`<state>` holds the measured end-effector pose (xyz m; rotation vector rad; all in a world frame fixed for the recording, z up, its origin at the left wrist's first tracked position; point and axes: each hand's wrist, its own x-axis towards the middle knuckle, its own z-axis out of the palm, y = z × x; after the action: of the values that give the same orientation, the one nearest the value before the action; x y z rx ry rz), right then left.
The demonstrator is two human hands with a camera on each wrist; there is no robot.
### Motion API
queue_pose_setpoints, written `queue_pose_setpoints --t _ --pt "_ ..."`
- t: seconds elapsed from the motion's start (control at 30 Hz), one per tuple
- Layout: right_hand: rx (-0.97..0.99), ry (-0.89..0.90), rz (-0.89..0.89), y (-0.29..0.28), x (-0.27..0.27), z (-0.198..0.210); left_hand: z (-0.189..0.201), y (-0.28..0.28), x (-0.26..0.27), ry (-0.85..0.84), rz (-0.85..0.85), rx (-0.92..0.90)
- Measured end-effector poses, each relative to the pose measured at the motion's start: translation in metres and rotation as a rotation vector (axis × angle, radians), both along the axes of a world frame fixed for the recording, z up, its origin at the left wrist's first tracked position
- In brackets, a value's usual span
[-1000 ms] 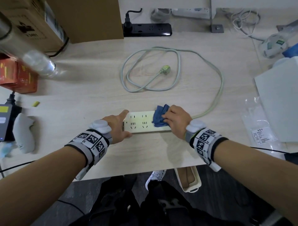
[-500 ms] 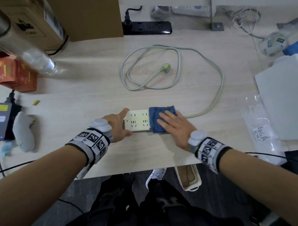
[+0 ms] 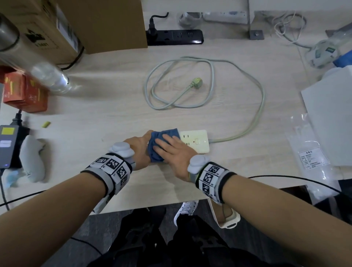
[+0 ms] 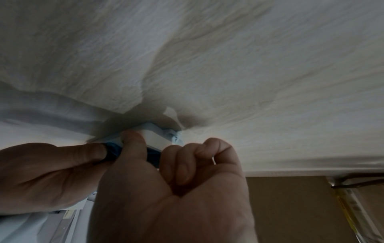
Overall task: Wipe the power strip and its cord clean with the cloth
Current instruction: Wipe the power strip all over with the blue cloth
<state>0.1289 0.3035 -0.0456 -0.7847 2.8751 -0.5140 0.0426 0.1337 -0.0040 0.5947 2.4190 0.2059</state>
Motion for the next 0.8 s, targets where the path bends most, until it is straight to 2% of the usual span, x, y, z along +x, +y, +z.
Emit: queue_pose_setpoints --t 0.1,0.2,0.3,0.4,0.67,0.8 --pt "0.024 -0.008 -0.027 0.033 0.006 0.006 0.001 -0.001 0.000 0.004 0.013 -0.020" --pt "0.060 -0.005 -0.125 0.095 0.023 0.011 0.001 -0.001 0.000 -0.005 0.001 -0.074" --pt "0.079 0.009 -0.114 0.131 0.036 0.010 0.001 -0.001 -0.001 -0.023 -0.004 -0.063" --pt "0.047 0.039 -0.103 0.109 0.033 0.004 -0.001 -0.002 -0.002 -0.034 -0.010 -0.038" --pt "0.001 0.045 0.025 0.000 -0.001 -0.002 -0.007 -0.001 -0.003 0.002 -0.031 0.004" --pt "-0.043 0.055 0.014 0.021 0.003 0.005 -0.006 -0.002 -0.004 0.006 -0.017 -0.033"
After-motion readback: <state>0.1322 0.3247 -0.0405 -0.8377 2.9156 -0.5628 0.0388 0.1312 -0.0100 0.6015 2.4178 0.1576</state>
